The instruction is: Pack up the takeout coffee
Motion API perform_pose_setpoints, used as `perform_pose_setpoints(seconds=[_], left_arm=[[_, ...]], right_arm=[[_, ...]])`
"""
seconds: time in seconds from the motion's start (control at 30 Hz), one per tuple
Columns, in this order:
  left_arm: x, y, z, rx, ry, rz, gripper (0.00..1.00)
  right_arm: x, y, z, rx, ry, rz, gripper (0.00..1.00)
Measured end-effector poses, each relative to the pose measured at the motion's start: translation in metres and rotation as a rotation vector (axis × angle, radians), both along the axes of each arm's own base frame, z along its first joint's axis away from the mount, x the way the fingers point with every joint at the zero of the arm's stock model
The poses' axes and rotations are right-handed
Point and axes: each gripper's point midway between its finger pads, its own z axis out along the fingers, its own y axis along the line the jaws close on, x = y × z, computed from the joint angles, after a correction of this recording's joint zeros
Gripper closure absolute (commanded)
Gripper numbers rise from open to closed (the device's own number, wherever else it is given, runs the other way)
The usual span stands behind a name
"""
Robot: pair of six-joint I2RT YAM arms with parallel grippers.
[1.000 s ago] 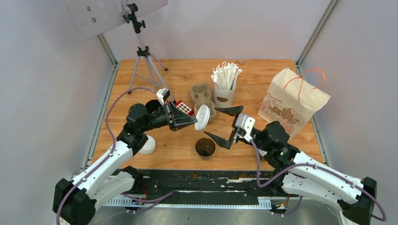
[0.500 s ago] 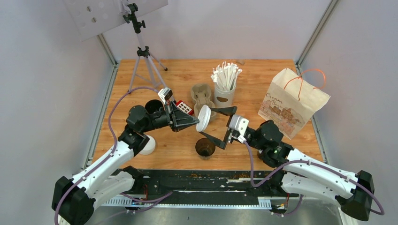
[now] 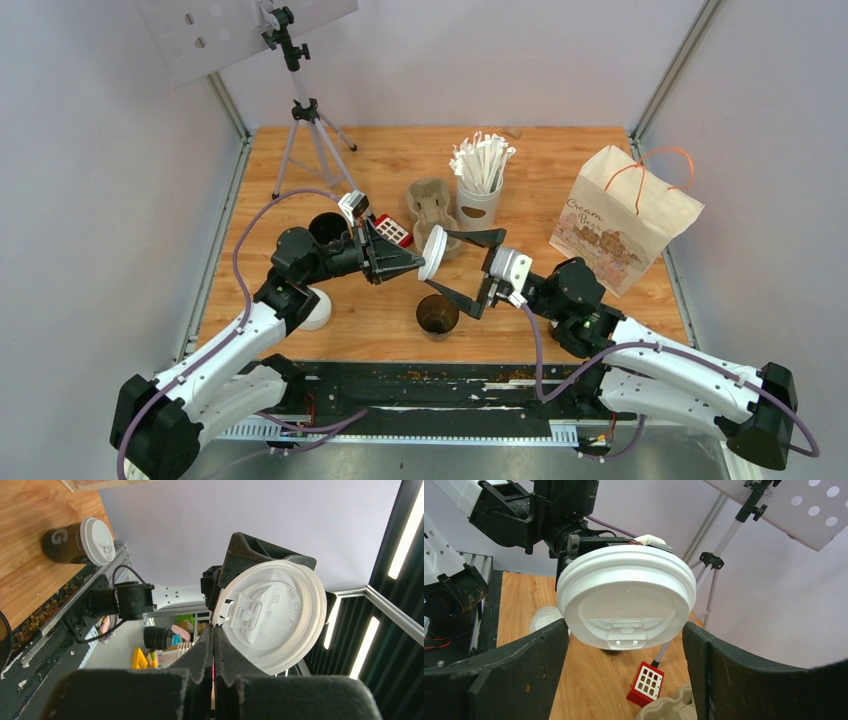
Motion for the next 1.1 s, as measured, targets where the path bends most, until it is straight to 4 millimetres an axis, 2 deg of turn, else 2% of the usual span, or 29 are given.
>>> perform_pose_setpoints(seconds=[0.33, 0.5, 0.7, 1.03, 1.07, 1.1], left_arm=[[0.000, 0.000, 0.000, 0.000, 0.000, 0.000, 1.00], [0.000, 0.000, 0.000, 0.001, 0.001, 0.000, 1.00], [0.000, 0.000, -0.005, 0.016, 0.007, -0.004, 1.00], [-0.001, -0.001, -0.014, 0.050, 0.016, -0.007, 1.00], [-0.001, -0.001, -0.015, 0.052, 0.017, -0.007, 0.99], [-0.001, -0.001, -0.015, 0.054, 0.019, -0.008, 0.92]], right_arm=[[-0.002, 0.000, 0.004, 0.012, -0.017, 0.004, 0.26], [-0.003, 0.001, 0.006, 0.014, -0.024, 0.011, 0.14], [-0.004, 0.001, 0.003, 0.002, -0.032, 0.017, 0.13], [-0.005, 0.002, 0.001, -0.012, -0.044, 0.020, 0.25], [-0.005, 0.002, 0.001, -0.014, -0.042, 0.021, 0.25], [-0.005, 0.002, 0.001, -0.014, -0.042, 0.021, 0.25]])
